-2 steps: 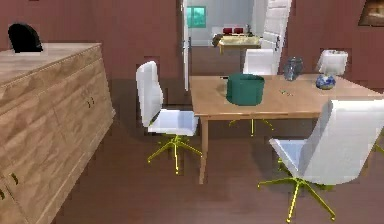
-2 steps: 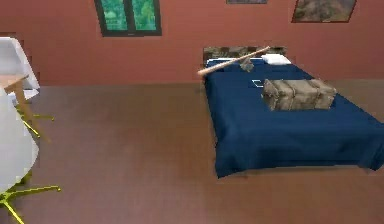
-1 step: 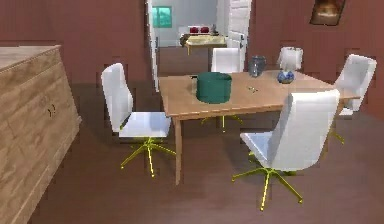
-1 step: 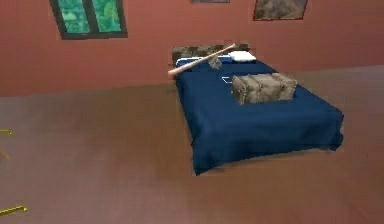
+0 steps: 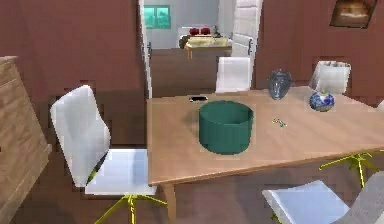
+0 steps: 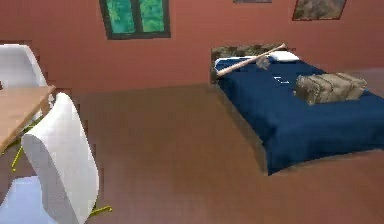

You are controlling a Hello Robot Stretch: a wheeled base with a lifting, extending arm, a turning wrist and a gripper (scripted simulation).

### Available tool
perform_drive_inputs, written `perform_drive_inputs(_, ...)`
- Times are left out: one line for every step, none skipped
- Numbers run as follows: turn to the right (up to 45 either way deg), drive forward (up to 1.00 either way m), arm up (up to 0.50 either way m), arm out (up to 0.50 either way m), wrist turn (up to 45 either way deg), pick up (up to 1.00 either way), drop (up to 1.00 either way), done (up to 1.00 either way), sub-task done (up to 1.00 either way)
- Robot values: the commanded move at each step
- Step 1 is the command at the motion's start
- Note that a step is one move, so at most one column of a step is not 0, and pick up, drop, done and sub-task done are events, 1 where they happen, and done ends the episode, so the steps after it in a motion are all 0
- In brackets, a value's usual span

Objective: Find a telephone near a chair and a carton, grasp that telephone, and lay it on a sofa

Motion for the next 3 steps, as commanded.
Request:
perform_drive_inputs(45.0,0.0,0.0,0.0,0.0,0.0,0.0,0.0,0.0)
perform_drive_inputs(45.0,0.0,0.0,0.0,0.0,0.0,0.0,0.0,0.0)
perform_drive_inputs(6.0,0.0,0.0,0.0,0.0,0.0,0.0,0.0,0.0)
